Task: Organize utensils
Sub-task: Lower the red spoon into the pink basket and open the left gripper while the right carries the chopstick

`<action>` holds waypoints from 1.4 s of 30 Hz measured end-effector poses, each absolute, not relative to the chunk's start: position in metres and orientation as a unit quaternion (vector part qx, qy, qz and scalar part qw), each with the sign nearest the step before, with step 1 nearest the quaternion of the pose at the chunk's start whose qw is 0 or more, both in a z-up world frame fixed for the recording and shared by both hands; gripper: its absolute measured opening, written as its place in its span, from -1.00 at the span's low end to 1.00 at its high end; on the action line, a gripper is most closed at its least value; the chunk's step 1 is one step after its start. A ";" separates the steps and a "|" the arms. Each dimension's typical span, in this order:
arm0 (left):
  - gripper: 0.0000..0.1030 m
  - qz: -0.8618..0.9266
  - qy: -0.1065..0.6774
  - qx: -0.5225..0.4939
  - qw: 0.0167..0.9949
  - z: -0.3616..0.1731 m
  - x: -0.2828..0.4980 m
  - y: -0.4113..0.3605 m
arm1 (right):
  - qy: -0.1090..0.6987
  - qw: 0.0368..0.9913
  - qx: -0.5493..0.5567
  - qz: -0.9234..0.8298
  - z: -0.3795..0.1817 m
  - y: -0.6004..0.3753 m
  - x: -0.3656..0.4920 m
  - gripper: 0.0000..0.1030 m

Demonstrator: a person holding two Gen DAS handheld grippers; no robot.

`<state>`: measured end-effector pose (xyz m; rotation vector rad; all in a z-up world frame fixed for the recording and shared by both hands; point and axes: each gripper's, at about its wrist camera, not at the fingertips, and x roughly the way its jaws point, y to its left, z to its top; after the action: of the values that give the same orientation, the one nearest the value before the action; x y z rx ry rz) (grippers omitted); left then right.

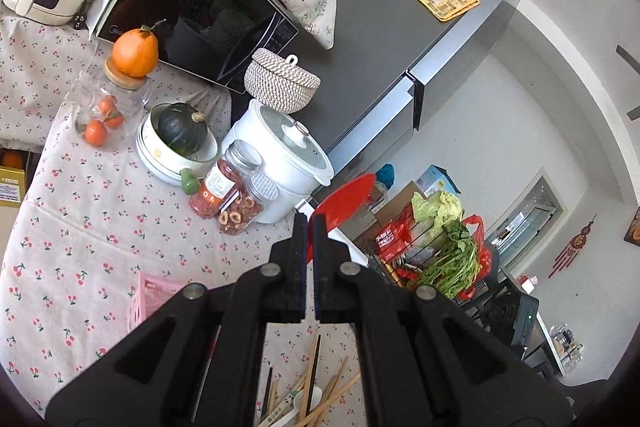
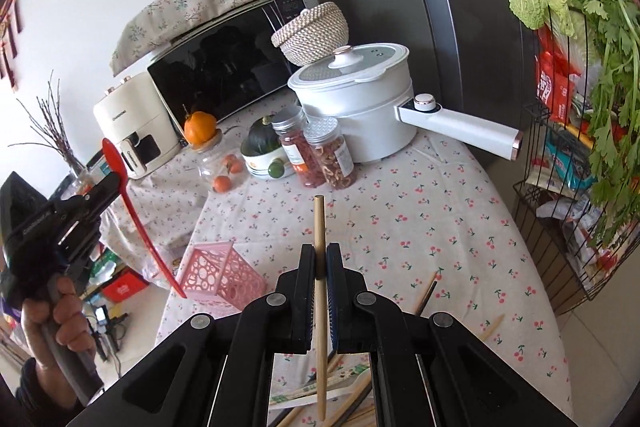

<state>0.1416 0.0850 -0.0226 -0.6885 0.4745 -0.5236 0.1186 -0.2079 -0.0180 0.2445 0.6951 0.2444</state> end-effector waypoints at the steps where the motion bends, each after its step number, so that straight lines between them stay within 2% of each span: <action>1: -0.95 -0.248 0.226 -0.332 0.882 -0.026 0.147 0.087 | 0.334 0.927 0.119 0.121 -0.015 -0.205 0.117 -0.90; 7: -0.95 -0.229 0.228 -0.327 0.888 -0.045 0.168 0.097 | 0.306 0.935 0.114 0.140 -0.001 -0.193 0.115 -0.90; 17: -0.95 -0.208 0.275 -0.281 0.896 -0.069 0.163 0.087 | 0.282 0.938 0.107 0.169 0.012 -0.166 0.113 -0.89; 19: -0.89 -0.204 0.283 -0.272 0.897 -0.067 0.159 0.085 | 0.274 0.940 0.109 0.173 0.015 -0.164 0.112 -0.89; 21: -0.50 -0.197 0.290 -0.264 0.899 -0.065 0.154 0.083 | 0.266 0.941 0.109 0.177 0.019 -0.161 0.110 -0.89; 23: -0.21 -0.189 0.297 -0.254 0.901 -0.060 0.146 0.083 | 0.257 0.943 0.108 0.180 0.024 -0.159 0.109 -0.89; 25: -0.05 -0.181 0.304 -0.240 0.904 -0.053 0.139 0.083 | 0.247 0.946 0.106 0.182 0.028 -0.156 0.107 -0.89; 27: 0.26 -0.171 0.321 -0.219 0.905 -0.047 0.132 0.082 | 0.235 0.949 0.106 0.182 0.033 -0.153 0.106 -0.89; 30: 0.60 -0.142 0.342 -0.187 0.910 -0.038 0.119 0.083 | 0.215 0.952 0.111 0.187 0.041 -0.151 0.104 -0.89; 36: 0.88 -0.038 0.411 -0.111 0.904 -0.044 0.098 0.090 | 0.167 0.959 0.114 0.198 0.055 -0.140 0.101 -0.89; 42: 0.88 -0.011 0.469 -0.087 0.879 -0.070 0.095 0.096 | 0.138 0.963 0.117 0.200 0.052 -0.124 0.107 -0.89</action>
<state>0.0948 0.0955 -0.0704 -0.1811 0.9786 -0.0234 0.1069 -0.1237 0.0521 0.2363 0.2788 0.4045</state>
